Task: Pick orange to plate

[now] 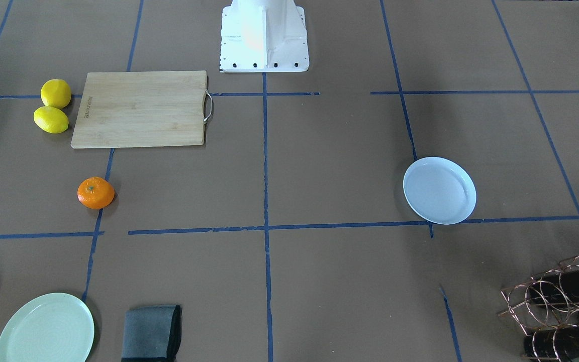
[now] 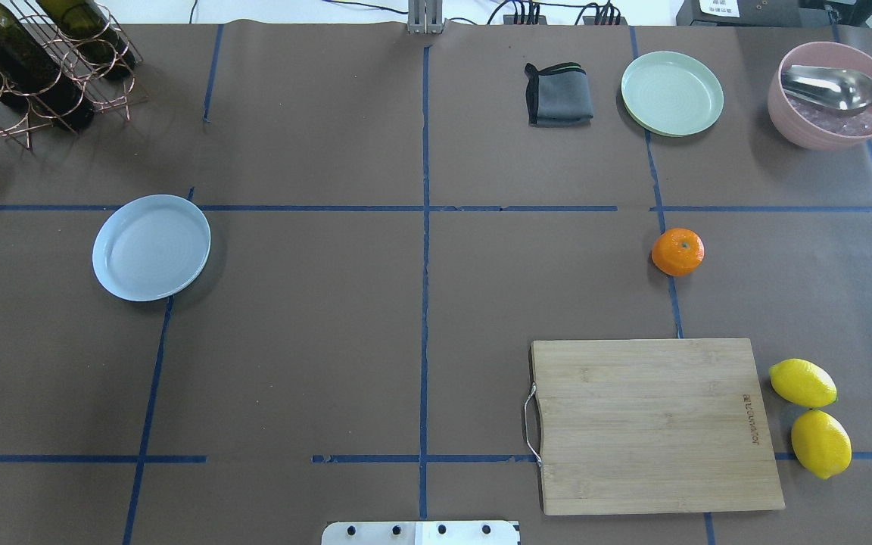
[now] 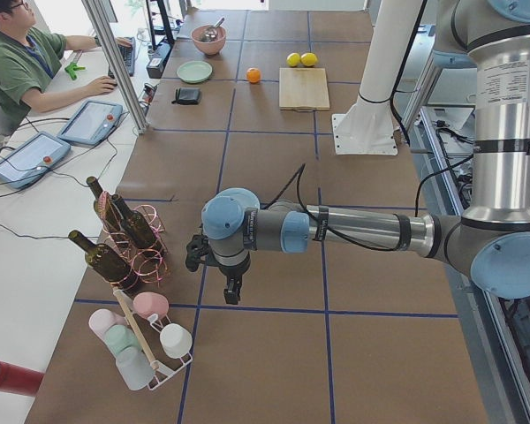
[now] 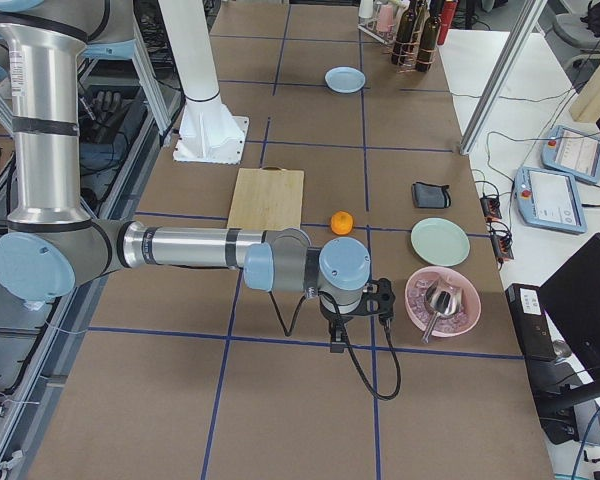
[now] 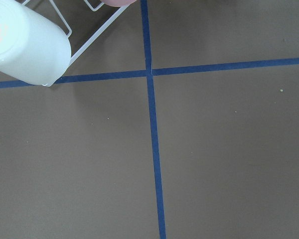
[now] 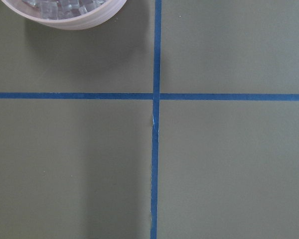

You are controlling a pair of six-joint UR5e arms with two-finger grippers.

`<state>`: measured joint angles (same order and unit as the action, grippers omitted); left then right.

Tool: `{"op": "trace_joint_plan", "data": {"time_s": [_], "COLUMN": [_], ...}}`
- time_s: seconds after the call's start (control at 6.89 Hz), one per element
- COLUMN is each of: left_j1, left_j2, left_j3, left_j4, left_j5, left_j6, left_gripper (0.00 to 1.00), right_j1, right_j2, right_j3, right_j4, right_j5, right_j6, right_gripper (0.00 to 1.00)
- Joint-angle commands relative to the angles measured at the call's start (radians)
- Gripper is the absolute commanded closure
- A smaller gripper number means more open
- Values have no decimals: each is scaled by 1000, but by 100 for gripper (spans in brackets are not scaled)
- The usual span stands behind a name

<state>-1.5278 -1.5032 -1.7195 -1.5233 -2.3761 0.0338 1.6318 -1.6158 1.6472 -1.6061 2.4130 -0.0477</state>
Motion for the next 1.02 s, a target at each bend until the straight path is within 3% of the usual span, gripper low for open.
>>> {"op": "trace_joint_plan", "data": {"time_s": [0.0, 0.29, 0.44, 0.73, 0.87], "left_j1": [2, 12, 44, 228, 298], "left_j2": [0, -17, -37, -35, -35], "left_j3": [-3, -38, -43, -57, -40], "left_j4": [-8, -56, -102, -361, -432], "left_j5": [-3, -3, -5, -2, 2], "left_j6": [0, -9, -137, -532, -636], "left_gripper": [0, 0, 0, 0, 2], "right_j1": [0, 0, 0, 0, -1], "right_j2": [5, 13, 17, 19, 20], "right_j3": [5, 6, 6, 5, 6], "right_j4": [0, 0, 0, 0, 0], "right_j5": [-3, -2, 1, 1, 2], "right_j6": [-1, 2, 2, 3, 2], "right_gripper": [0, 0, 0, 0, 0]}}
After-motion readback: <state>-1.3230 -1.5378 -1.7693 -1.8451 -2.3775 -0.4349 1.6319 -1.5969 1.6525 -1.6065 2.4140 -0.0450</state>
